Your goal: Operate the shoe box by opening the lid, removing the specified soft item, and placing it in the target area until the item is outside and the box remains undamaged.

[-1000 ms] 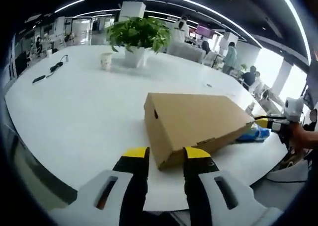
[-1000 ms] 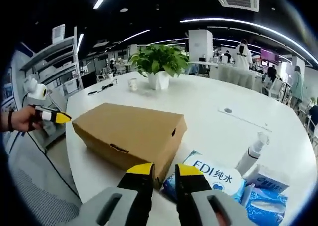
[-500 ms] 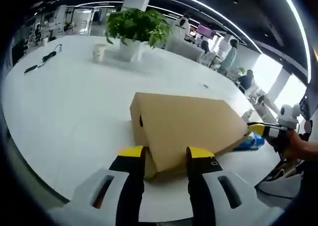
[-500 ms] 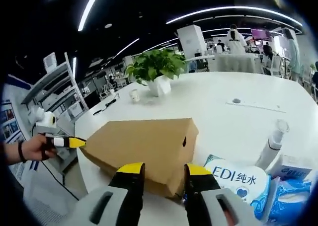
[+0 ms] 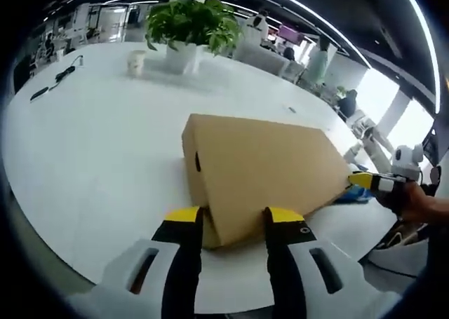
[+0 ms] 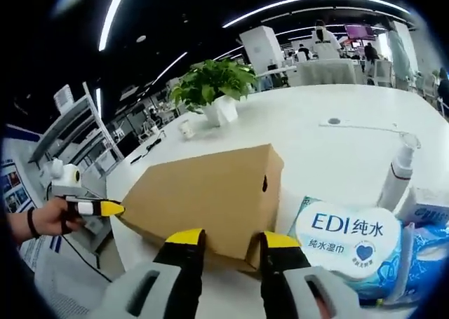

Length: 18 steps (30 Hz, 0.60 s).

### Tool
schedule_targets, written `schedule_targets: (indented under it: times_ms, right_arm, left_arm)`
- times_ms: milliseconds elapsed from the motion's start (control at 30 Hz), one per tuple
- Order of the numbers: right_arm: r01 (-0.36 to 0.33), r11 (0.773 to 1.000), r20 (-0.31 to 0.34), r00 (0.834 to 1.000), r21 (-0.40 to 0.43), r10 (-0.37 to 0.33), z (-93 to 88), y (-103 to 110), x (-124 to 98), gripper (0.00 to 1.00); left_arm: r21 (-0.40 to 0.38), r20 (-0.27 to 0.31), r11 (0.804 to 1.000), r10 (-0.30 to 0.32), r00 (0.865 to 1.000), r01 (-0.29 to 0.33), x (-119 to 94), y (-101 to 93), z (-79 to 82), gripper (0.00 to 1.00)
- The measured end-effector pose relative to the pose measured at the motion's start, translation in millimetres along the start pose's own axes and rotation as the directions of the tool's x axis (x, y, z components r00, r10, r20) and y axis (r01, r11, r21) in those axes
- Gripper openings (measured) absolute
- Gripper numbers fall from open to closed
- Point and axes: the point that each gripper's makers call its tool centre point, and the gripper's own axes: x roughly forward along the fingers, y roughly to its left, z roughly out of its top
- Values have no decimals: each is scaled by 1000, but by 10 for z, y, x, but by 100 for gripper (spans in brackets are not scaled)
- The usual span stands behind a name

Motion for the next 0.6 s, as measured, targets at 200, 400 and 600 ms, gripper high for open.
schedule_targets:
  times_ms: [200, 400, 600]
  right_arm:
    - [30, 999, 4, 1000, 15, -30, 7, 11, 14, 28]
    - [59, 998, 0, 998, 30, -60, 17, 12, 44, 28]
    - [101, 993, -2, 995, 59, -101, 51, -28, 59, 28]
  left_arm:
    - [19, -8, 1000, -16, 1000, 16, 81, 36, 99, 34]
    - [62, -36, 997, -45, 998, 48, 236, 78, 268, 34]
    - [100, -67, 991, -79, 995, 86, 435, 77, 450, 34]
